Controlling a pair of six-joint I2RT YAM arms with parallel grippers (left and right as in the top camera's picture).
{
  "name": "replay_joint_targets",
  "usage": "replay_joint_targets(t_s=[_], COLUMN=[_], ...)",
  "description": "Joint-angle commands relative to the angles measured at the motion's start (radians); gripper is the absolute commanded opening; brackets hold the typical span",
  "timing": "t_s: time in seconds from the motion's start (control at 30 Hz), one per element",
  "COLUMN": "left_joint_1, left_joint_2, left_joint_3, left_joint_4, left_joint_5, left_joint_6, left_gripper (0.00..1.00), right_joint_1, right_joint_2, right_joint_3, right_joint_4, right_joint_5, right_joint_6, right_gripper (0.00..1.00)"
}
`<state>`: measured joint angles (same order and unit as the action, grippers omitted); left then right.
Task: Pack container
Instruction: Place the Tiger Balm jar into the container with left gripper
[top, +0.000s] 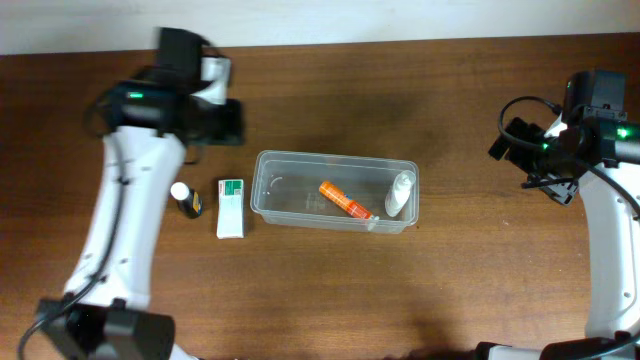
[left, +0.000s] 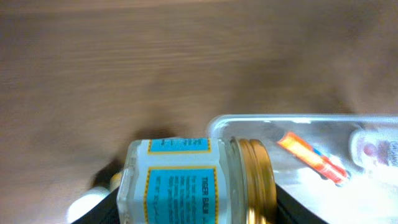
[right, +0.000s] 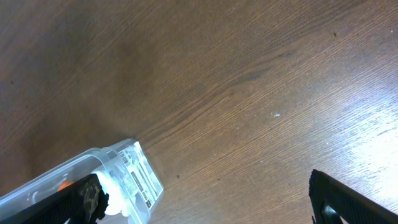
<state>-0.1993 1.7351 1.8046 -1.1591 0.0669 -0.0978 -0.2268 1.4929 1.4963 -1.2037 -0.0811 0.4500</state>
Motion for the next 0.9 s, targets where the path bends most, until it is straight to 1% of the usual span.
replay_joint_targets(t_s=[0.0, 0.1, 0.23, 0.27, 0.4, 0.53, 0.6, 0.63, 0.73, 0.8, 0.87], left_joint_1=[-0.124, -0.201, -0.266, -0.278, -0.296, -0.302, -0.302, -0.302, -0.302, -0.302, -0.301], left_joint_2=[0.085, 0.158, 0.257, 0.285, 0.362, 0.412, 0.417, 0.414, 0.403, 0.388, 0.37], left_joint_3=[-0.075, -0.126, -0.133, -0.133, -0.133, -0.133, -0.133, -0.132, -0.105, -0.071, -0.028], left_joint_4=[0.066, 0.128, 0.197, 0.208, 0.21, 0.22, 0.22, 0.219, 0.192, 0.155, 0.106], left_joint_5=[0.008, 0.008, 0.007, -0.002, 0.005, 0.021, 0.04, 0.067, 0.122, 0.121, 0.12], left_joint_6=[-0.038, -0.085, -0.105, -0.129, -0.202, -0.202, -0.201, -0.201, -0.201, -0.201, -0.2], left_gripper=[0.47, 0.47, 0.47, 0.48, 0.47, 0.49, 0.57, 0.6, 0.64, 0.67, 0.67], right_joint_1=[-0.004, -0.004, -0.004, -0.004, -0.004, -0.004, -0.004, -0.004, -0.004, -0.004, -0.004], right_joint_2=[-0.021, -0.021, -0.021, -0.021, -0.021, -0.021, -0.021, -0.021, -0.021, -0.021, -0.021], right_joint_3=[0.014, 0.014, 0.014, 0.014, 0.014, 0.014, 0.014, 0.014, 0.014, 0.014, 0.014], right_joint_4=[-0.001, -0.001, -0.001, -0.001, -0.001, -0.001, -0.001, -0.001, -0.001, -0.001, -0.001], right_joint_5=[-0.005, -0.005, -0.005, -0.005, -0.005, -0.005, -0.005, -0.005, -0.005, -0.005, -0.005], right_joint_6=[0.008, 0.008, 0.008, 0.008, 0.008, 0.008, 0.008, 0.008, 0.008, 0.008, 0.008], right_gripper=[0.98, 0.98, 0.99, 0.98, 0.99, 0.98, 0.98, 0.98, 0.98, 0.98, 0.98])
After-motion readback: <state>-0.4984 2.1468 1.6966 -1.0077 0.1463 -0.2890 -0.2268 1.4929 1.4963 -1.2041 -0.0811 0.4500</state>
